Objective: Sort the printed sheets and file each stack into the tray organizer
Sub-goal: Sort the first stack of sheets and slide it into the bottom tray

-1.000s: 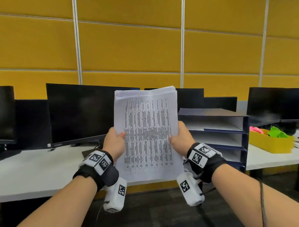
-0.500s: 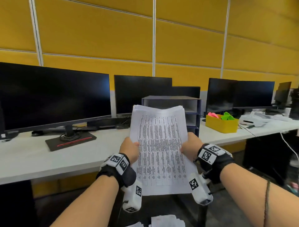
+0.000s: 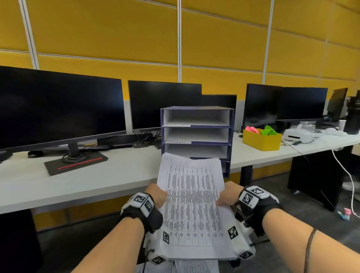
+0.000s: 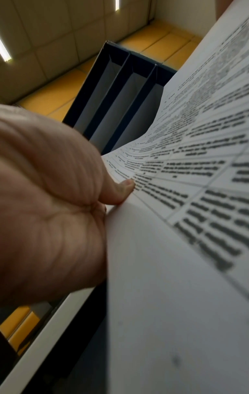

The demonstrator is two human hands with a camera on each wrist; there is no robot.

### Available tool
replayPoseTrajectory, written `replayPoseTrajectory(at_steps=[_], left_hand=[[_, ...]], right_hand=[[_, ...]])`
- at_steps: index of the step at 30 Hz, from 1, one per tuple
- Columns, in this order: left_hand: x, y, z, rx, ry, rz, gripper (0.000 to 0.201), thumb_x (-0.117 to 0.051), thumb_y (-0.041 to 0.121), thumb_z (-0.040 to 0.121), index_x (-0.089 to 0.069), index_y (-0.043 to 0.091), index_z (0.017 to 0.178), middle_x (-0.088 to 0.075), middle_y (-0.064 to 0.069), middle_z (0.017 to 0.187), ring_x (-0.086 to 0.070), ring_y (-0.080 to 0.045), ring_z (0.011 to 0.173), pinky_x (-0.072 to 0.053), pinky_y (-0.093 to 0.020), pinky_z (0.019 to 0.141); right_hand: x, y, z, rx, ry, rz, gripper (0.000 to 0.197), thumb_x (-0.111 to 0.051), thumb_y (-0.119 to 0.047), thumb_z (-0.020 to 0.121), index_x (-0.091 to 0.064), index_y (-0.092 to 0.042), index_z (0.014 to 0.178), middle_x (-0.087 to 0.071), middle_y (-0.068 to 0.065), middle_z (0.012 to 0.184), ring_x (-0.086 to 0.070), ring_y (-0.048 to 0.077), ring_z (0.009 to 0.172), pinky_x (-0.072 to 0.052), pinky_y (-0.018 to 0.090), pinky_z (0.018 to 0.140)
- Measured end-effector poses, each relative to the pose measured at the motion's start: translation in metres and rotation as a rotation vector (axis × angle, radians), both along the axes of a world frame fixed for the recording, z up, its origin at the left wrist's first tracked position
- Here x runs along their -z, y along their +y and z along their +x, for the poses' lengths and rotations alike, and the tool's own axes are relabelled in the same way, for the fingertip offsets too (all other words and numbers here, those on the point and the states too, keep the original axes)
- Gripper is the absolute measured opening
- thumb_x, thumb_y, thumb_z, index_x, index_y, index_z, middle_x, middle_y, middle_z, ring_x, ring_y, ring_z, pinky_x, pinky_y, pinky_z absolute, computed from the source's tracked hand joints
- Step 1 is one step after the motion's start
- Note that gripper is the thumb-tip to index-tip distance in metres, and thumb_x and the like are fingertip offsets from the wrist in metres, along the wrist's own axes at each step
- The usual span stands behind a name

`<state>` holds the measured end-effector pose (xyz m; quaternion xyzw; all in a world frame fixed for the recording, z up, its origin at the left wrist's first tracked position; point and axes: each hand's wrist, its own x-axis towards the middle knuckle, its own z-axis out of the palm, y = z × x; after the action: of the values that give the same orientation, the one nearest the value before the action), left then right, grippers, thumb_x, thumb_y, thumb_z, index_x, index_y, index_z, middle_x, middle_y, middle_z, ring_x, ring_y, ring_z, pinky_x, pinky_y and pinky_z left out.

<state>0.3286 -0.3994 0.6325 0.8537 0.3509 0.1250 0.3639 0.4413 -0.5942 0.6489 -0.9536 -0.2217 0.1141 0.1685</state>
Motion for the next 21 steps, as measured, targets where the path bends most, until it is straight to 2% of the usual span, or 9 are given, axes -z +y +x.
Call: replayPoseTrajectory(at_steps=[3, 6, 8, 10, 13, 15, 17, 19, 21], left_hand=[[0.002, -0.002, -0.001, -0.005, 0.059, 0.009, 0.04, -0.053, 0.011, 0.094, -0.034, 0.009, 0.06, -0.042, -0.002, 0.063, -0.047, -0.016, 0.059, -0.04, -0.024, 0.071], [0.003, -0.004, -0.001, 0.016, 0.128, 0.042, 0.041, -0.053, 0.013, 0.094, -0.032, 0.005, 0.059, -0.042, -0.001, 0.064, -0.05, -0.022, 0.077, -0.04, -0.023, 0.073], [0.002, -0.004, 0.002, 0.016, 0.144, 0.052, 0.041, -0.053, 0.014, 0.094, -0.032, 0.004, 0.06, -0.042, 0.0, 0.065, -0.05, -0.022, 0.077, -0.04, -0.024, 0.069], [-0.004, -0.003, 0.007, 0.014, 0.119, 0.045, 0.042, -0.054, 0.015, 0.094, -0.031, 0.005, 0.06, -0.041, 0.0, 0.065, -0.048, -0.016, 0.066, -0.04, -0.024, 0.064], [-0.009, -0.002, 0.017, 0.003, 0.055, 0.051, 0.042, -0.058, 0.016, 0.092, -0.028, 0.011, 0.063, -0.037, 0.001, 0.066, -0.047, -0.018, 0.071, -0.039, -0.024, 0.064], [-0.006, 0.0, 0.023, -0.014, -0.041, 0.021, 0.037, -0.063, 0.011, 0.089, -0.029, 0.02, 0.077, -0.034, 0.001, 0.07, -0.047, -0.021, 0.08, -0.039, -0.026, 0.07], [0.001, 0.006, 0.03, 0.031, -0.101, -0.045, 0.041, -0.062, 0.002, 0.086, -0.027, 0.019, 0.099, -0.039, -0.001, 0.078, -0.048, -0.018, 0.072, -0.045, -0.031, 0.066], [0.004, 0.009, 0.035, 0.151, -0.031, -0.033, 0.044, -0.06, 0.0, 0.088, -0.03, 0.021, 0.113, -0.048, -0.004, 0.089, -0.05, -0.015, 0.066, -0.049, -0.03, 0.06], [0.002, 0.011, 0.041, 0.262, 0.075, 0.006, 0.056, -0.059, 0.004, 0.091, -0.032, 0.02, 0.137, -0.055, -0.007, 0.108, -0.058, -0.018, 0.076, -0.052, -0.025, 0.061]], right_hand=[[0.002, 0.002, -0.003, -0.033, -0.039, -0.146, 0.042, -0.05, -0.03, 0.095, -0.055, 0.0, 0.124, -0.057, 0.011, 0.12, -0.056, 0.026, 0.115, -0.046, 0.03, 0.094], [0.008, 0.002, -0.005, -0.094, -0.051, -0.259, 0.044, -0.048, -0.034, 0.096, -0.056, -0.001, 0.124, -0.056, 0.012, 0.127, -0.056, 0.027, 0.115, -0.046, 0.031, 0.096], [0.008, -0.001, -0.001, -0.047, -0.021, -0.191, 0.043, -0.049, -0.031, 0.096, -0.054, -0.001, 0.126, -0.054, 0.012, 0.129, -0.055, 0.026, 0.118, -0.045, 0.029, 0.095], [0.002, -0.006, 0.006, -0.014, -0.003, -0.117, 0.041, -0.052, -0.026, 0.094, -0.055, 0.0, 0.126, -0.055, 0.014, 0.129, -0.055, 0.027, 0.118, -0.046, 0.029, 0.093], [-0.002, -0.011, 0.024, 0.046, 0.068, 0.058, 0.045, -0.066, -0.019, 0.081, -0.058, 0.0, 0.121, -0.059, 0.018, 0.124, -0.056, 0.032, 0.117, -0.043, 0.027, 0.079], [0.001, -0.012, 0.034, 0.079, 0.083, 0.091, 0.048, -0.07, -0.02, 0.077, -0.059, 0.0, 0.12, -0.06, 0.018, 0.123, -0.056, 0.032, 0.116, -0.041, 0.026, 0.077], [0.01, -0.011, 0.042, 0.099, 0.102, 0.078, 0.051, -0.071, -0.022, 0.077, -0.058, -0.001, 0.121, -0.059, 0.018, 0.124, -0.055, 0.032, 0.117, -0.04, 0.026, 0.077], [0.021, -0.01, 0.046, 0.108, 0.109, 0.074, 0.053, -0.07, -0.022, 0.077, -0.056, -0.001, 0.123, -0.058, 0.018, 0.126, -0.054, 0.032, 0.118, -0.042, 0.029, 0.08], [0.028, -0.011, 0.05, 0.117, 0.123, 0.069, 0.053, -0.071, -0.022, 0.076, -0.057, -0.002, 0.123, -0.058, 0.017, 0.126, -0.055, 0.031, 0.118, -0.043, 0.029, 0.083]])
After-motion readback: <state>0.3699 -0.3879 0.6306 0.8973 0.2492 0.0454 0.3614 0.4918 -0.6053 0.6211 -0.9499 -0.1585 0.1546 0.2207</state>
